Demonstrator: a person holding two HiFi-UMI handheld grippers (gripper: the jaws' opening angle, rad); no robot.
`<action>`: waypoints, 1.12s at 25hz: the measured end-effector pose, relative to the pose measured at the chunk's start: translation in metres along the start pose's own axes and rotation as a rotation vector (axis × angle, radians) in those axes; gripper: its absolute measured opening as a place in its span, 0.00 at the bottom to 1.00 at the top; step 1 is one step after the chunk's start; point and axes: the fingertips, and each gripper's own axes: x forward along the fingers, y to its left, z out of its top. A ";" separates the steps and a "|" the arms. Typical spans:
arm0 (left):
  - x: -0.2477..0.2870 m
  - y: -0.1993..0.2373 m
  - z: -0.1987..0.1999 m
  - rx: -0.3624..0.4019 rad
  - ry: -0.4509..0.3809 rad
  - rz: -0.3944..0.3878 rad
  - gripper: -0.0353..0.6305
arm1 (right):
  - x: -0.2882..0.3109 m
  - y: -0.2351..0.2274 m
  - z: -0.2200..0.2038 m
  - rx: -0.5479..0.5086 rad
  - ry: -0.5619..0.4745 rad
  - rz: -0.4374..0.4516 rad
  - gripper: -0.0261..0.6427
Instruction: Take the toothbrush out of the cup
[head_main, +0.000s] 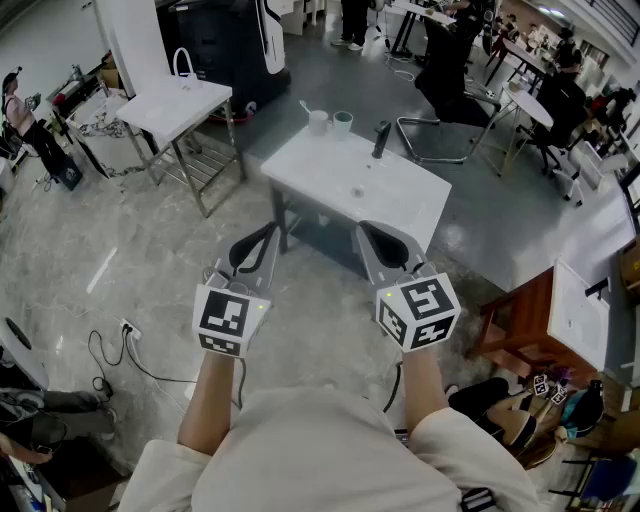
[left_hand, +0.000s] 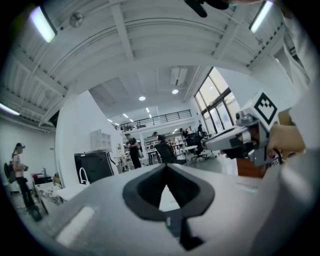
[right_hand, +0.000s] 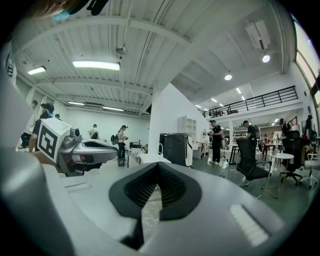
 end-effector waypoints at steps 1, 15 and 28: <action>-0.001 -0.001 0.000 0.000 0.000 -0.001 0.05 | -0.001 0.001 -0.001 0.000 0.003 -0.001 0.05; -0.022 -0.007 -0.007 -0.005 0.007 -0.023 0.05 | -0.009 0.019 -0.006 0.035 0.013 -0.012 0.05; -0.065 0.007 -0.031 -0.019 0.035 -0.056 0.05 | -0.016 0.059 -0.018 0.084 0.029 -0.068 0.05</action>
